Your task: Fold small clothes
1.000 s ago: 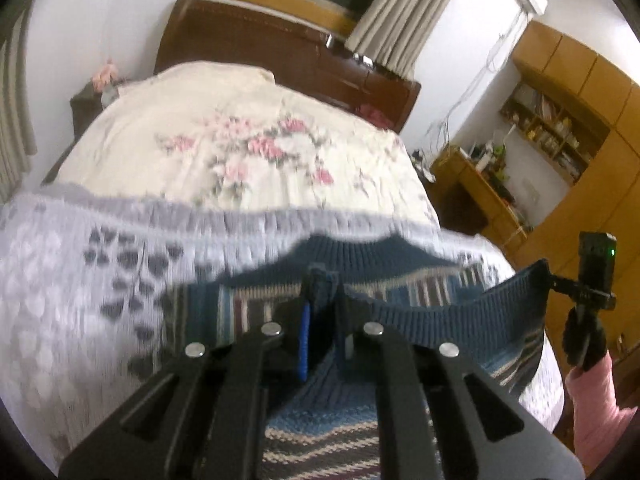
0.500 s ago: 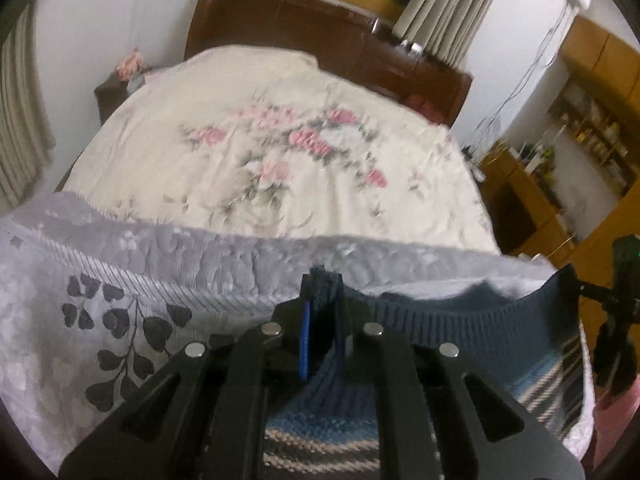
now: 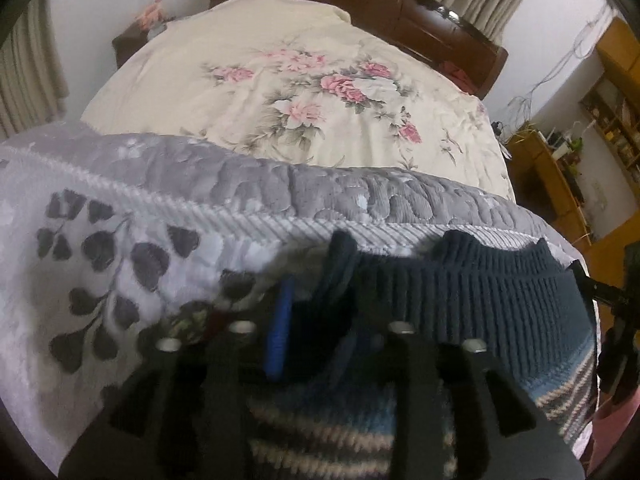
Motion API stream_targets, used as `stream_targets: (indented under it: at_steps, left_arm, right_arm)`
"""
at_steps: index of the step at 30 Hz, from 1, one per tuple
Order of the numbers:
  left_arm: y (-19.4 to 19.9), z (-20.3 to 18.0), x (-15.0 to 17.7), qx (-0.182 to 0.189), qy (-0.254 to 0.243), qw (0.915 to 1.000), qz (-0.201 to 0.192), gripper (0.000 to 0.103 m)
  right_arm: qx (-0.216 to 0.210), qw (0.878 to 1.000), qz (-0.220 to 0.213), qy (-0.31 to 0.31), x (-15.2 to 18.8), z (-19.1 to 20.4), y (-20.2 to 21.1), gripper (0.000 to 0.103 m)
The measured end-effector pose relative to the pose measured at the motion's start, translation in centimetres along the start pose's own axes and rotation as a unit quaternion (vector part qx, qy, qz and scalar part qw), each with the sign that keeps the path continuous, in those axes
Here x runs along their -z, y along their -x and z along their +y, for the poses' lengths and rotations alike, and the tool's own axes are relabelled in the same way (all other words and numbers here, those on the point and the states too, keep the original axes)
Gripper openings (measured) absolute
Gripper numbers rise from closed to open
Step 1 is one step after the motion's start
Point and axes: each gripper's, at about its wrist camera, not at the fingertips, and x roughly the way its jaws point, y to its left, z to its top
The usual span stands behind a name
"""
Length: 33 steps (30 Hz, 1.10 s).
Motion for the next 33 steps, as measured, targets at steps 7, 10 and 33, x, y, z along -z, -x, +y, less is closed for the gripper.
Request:
stream_targets:
  at_steps: [7, 10, 33]
  left_arm:
    - [6.2, 0.7, 2.6, -0.019, 0.010, 0.9992, -0.033, 0.057]
    - [8.5, -0.8, 4.5, -0.021, -0.014, 0.9988, -0.042, 0.057]
    - [7.5, -4.3, 14.3, 0.019, -0.065, 0.9975, -0.016, 0.066]
  right_arm:
    - [0.022, 0.999, -0.016, 0.018, 3.6, 1.0, 6.4, 0.051]
    - [0.038, 0.999, -0.002, 0.030, 6.1, 1.8, 7.8, 0.063]
    - [0.035, 0.996, 0.046, -0.062, 17.8, -1.5, 7.0, 0.020]
